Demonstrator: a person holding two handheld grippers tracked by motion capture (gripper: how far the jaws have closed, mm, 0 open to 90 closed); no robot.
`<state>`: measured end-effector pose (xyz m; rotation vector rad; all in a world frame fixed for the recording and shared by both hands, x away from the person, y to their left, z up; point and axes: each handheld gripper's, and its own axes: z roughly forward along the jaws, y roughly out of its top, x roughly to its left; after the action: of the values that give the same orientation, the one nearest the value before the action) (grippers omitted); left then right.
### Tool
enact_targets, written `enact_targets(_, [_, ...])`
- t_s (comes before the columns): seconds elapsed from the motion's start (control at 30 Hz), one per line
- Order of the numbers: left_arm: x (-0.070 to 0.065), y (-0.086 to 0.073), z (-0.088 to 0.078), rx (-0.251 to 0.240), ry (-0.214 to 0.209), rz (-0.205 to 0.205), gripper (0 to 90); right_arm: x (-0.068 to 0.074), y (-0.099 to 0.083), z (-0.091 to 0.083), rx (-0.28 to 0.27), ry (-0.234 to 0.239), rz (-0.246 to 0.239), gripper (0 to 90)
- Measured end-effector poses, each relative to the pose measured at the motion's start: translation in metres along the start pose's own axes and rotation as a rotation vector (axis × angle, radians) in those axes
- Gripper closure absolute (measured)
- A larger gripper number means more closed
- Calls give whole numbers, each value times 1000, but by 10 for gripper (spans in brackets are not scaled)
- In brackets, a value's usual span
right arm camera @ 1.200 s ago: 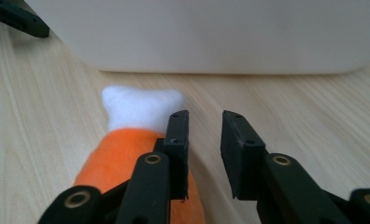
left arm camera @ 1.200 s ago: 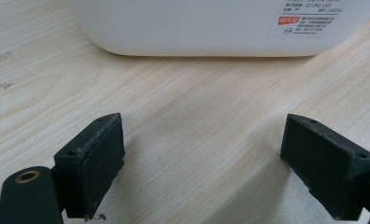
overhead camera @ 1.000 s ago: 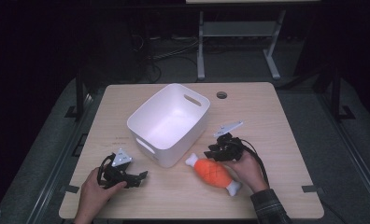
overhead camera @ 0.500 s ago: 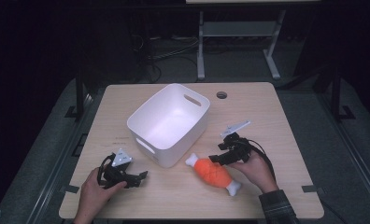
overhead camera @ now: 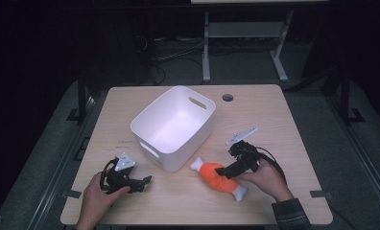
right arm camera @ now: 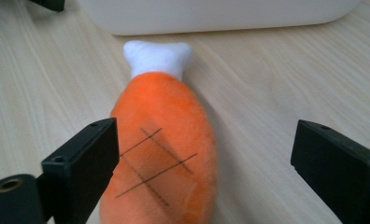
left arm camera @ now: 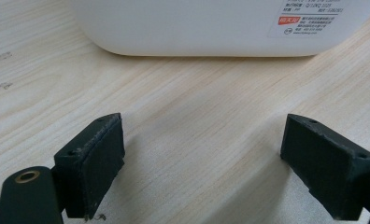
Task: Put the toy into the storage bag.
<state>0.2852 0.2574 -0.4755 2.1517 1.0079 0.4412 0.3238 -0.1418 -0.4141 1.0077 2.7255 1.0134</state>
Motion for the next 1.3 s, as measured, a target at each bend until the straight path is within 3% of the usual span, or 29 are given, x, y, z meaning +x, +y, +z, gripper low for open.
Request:
enact_targets(0.63, [0,0,0,0,0,-1,126,24,-10,5,30,22,-55,29])
enact_targets(1.3, [0,0,0,0,0,0,126,26,-16,37,75,20,-79,26])
